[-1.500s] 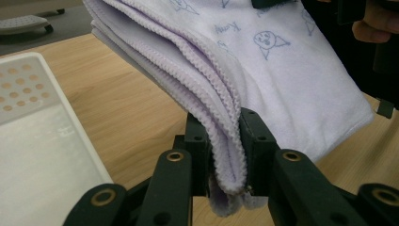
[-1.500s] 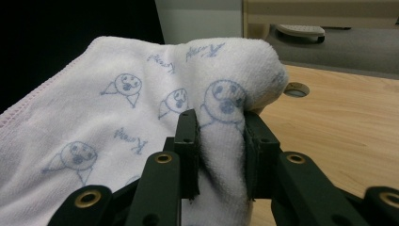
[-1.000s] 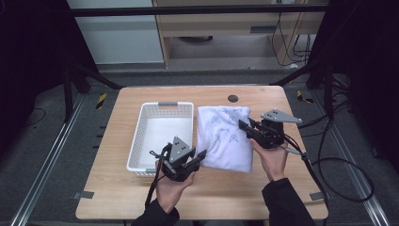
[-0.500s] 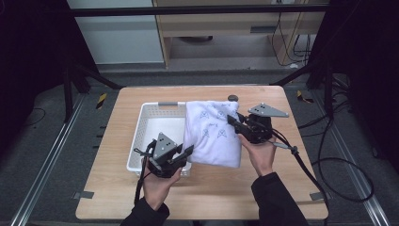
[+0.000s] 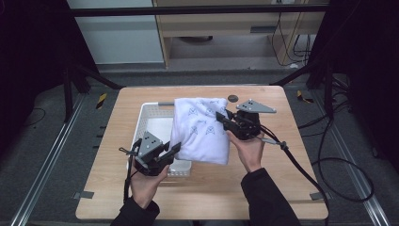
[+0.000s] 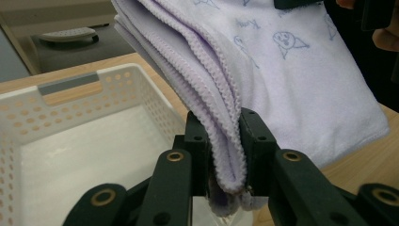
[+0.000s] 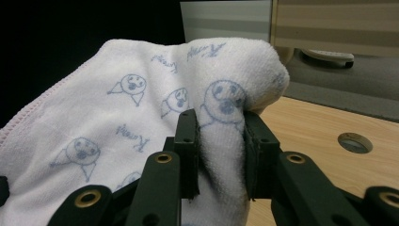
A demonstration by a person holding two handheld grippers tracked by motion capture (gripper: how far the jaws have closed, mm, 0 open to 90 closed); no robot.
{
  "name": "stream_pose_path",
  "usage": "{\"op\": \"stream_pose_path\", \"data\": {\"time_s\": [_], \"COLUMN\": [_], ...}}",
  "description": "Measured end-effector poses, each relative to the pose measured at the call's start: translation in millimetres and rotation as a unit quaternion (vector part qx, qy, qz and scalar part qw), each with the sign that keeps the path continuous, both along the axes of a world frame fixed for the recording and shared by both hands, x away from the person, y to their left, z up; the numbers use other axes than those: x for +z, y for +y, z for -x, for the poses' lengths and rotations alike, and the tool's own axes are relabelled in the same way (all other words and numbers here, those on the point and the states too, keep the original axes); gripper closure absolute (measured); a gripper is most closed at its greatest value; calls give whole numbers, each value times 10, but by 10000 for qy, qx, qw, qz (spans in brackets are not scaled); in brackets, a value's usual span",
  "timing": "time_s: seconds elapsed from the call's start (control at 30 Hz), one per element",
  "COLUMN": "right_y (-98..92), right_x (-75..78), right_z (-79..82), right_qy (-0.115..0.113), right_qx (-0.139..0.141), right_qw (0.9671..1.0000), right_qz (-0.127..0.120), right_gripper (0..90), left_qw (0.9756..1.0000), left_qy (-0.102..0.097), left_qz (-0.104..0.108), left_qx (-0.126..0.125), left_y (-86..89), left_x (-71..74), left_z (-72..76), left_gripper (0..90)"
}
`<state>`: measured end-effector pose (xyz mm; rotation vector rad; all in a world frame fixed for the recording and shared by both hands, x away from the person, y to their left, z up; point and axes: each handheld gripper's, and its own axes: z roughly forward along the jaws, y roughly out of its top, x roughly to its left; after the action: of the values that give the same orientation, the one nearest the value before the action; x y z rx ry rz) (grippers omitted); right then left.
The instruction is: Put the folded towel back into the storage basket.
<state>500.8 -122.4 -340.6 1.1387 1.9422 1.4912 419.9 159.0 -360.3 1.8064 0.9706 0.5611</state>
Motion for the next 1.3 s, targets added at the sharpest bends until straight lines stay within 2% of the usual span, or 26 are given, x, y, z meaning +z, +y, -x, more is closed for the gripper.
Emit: {"op": "stream_pose_path", "data": {"time_s": [0.13, 0.47, 0.63, 0.7, 0.83, 0.93, 1.3], "right_y": [77, 220, 347, 376, 427, 490, 696], "right_x": [-4, 41, 31, 9, -47, -54, 25], "right_z": [-25, -74, -113, -140, -187, -201, -251], "right_qy": [-9, -91, -132, -75, -19, -50, -134], "right_qx": [42, 93, 149, 183, 229, 241, 344], "right_qw": [10000, 9999, 9998, 9998, 9997, 9997, 9993], "right_qz": [-66, 18, 38, -62, -114, 3, 67], "right_gripper": [710, 710, 711, 711, 711, 711, 711], "left_qw": [10000, 9998, 9996, 9995, 9994, 9993, 9985], "left_qy": [-23, -82, -94, -102, -102, -94, -145], "left_qz": [-24, 14, -35, -21, -46, -86, -19], "left_qx": [59, 169, 270, 287, 315, 349, 528], "left_y": [65, 185, 281, 322, 372, 406, 584], "left_x": [3, 16, 9, 5, -5, -24, 3], "left_z": [5, -4, -7, -12, -19, -28, -15], "left_gripper": [743, 743, 743, 743, 743, 742, 743]}}
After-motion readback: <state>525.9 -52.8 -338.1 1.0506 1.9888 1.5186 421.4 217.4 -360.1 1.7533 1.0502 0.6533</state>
